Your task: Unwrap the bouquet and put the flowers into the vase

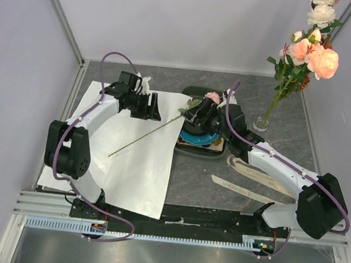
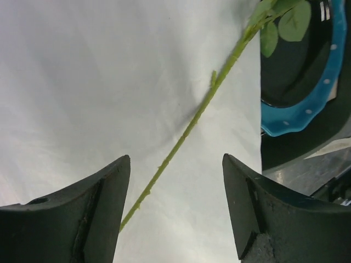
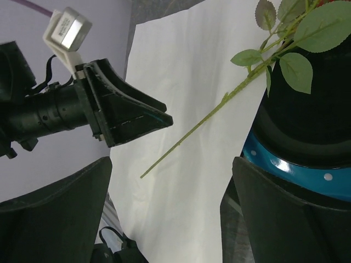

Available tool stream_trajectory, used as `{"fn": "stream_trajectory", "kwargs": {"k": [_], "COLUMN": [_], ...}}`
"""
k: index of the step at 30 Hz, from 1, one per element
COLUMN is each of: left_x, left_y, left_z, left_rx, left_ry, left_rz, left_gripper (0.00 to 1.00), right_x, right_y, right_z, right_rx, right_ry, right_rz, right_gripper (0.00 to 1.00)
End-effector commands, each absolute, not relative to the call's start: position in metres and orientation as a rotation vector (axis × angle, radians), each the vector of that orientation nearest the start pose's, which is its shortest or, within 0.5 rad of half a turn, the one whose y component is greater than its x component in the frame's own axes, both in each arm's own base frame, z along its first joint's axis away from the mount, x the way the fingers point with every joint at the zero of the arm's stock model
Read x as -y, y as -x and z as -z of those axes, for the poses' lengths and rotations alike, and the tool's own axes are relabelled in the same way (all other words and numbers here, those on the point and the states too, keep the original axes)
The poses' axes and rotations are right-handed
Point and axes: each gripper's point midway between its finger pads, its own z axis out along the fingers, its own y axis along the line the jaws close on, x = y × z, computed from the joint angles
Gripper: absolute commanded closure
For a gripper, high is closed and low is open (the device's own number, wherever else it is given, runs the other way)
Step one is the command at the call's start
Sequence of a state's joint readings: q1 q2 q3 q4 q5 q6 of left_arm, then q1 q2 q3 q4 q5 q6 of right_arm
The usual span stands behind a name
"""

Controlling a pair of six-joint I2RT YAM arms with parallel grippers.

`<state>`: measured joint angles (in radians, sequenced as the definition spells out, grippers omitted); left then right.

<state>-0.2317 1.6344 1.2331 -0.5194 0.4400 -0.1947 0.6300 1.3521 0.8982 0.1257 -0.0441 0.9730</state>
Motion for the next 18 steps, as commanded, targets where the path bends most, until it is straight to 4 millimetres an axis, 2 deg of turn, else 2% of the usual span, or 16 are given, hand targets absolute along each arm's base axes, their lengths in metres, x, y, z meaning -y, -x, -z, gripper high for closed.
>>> {"fn": "stream_trajectory", "kwargs": {"k": [1,5,6,8,12,17,18], "left_x": [0.171,0.182,0.183,0.184,0.191,0.195,0.196], "left_y": [-0.355,-0.339,-0.338,-0.335,-0.331,-0.330,-0.330], "left_z": [-0.098,-0.082,-0.081,-0.074,-0.074,-0.082,-0.086], "left_rx": [-2.622,-2.700,-2.703,-2.723,-2.727,-2.702,-2.691], "left_ry": [-0.477,-0.537,-0.543,-0.552,-0.576,-0.591,-0.594], "left_rz": [0.583,0.601,0.598,0.573,0.597,0.594,0.595], "left_gripper": [0.25,0.27,0.27,0.33,0.55,0.70,0.78], "right_x": [-0.287,-0.277,-0.273,-0.264,-0.250,-0.244,-0.245], "right_y": [-0.324,-0.316,-0.314,-0.311,-0.306,-0.304,-0.304], "right_z": [-0.235,-0.241,-0.237,-0.243,-0.240,-0.241,-0.241], "right_rx": [-2.003,-1.982,-1.989,-1.961,-1.948,-1.942,-1.942], "right_ry": [-0.240,-0.218,-0.223,-0.230,-0.249,-0.261,-0.261], "right_rz": [-1.093,-1.089,-1.079,-1.076,-1.048,-1.029,-1.031], "right_gripper": [0.02,0.02,0.02,0.02,0.02,0.02,0.02]}}
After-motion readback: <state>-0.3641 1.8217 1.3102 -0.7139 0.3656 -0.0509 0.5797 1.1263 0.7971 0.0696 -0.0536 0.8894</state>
